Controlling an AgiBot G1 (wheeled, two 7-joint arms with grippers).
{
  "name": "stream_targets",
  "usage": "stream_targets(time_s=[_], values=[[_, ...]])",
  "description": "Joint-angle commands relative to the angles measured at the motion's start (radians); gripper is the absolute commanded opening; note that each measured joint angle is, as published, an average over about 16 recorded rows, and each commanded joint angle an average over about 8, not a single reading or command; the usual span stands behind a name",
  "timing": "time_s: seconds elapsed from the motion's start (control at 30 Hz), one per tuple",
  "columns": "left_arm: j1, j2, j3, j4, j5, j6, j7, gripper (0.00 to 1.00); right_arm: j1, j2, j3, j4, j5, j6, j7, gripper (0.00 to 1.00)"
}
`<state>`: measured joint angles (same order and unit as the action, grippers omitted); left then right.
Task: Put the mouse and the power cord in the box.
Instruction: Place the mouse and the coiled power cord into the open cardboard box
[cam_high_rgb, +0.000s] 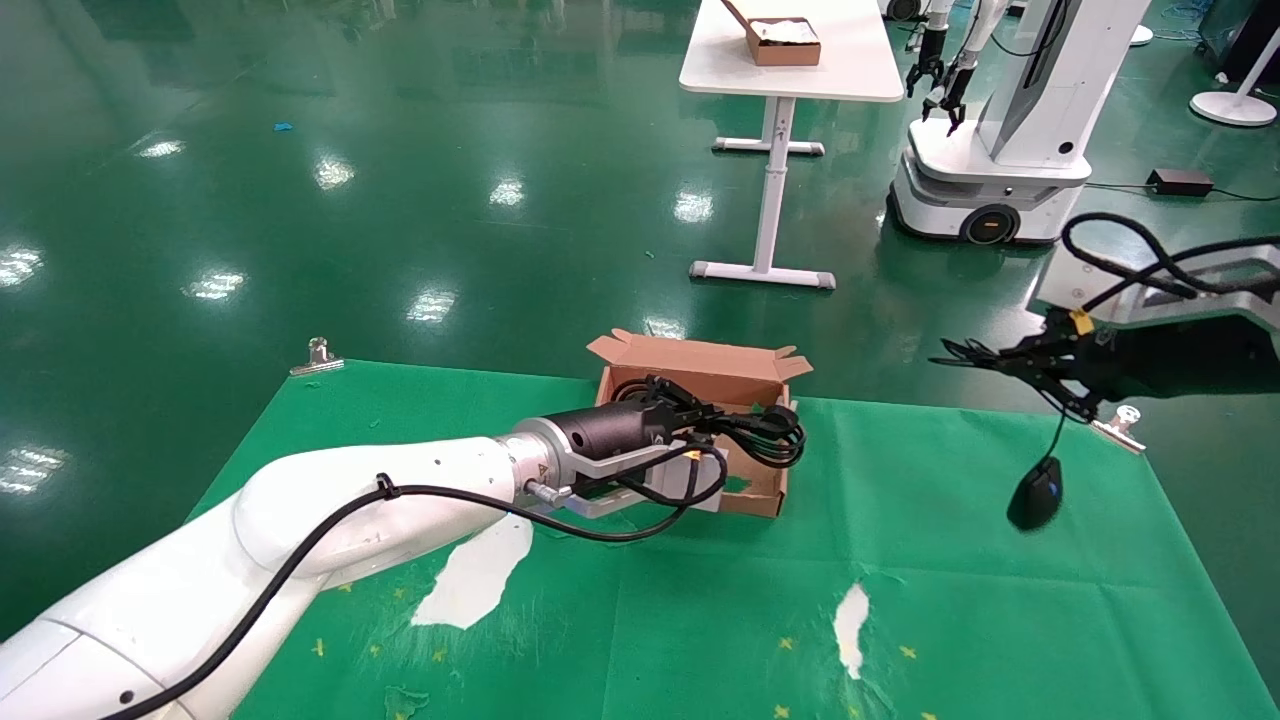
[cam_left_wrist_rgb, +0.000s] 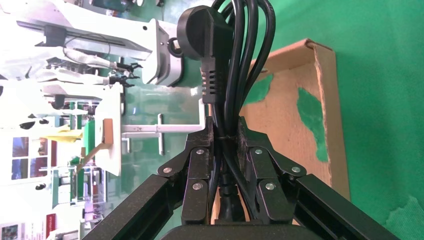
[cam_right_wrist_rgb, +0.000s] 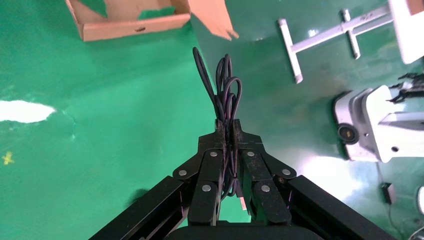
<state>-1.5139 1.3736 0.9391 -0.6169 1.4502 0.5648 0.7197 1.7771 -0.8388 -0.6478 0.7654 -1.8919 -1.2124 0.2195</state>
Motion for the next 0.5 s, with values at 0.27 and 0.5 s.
stream_targets(time_s=[0.27,0.5], values=[[-0.026,-0.001,0.120,0.021,-0.132,-0.050,0.031,1.00,0.003,-0.009,0.005,0.046,0.006,0.007,0.015,0.00],[-0.056,-0.005,0.155,0.080,-0.238,-0.105,0.016,1.00,0.020,-0.054,0.005,0.049,0.019,0.015,-0.016,0.00]])
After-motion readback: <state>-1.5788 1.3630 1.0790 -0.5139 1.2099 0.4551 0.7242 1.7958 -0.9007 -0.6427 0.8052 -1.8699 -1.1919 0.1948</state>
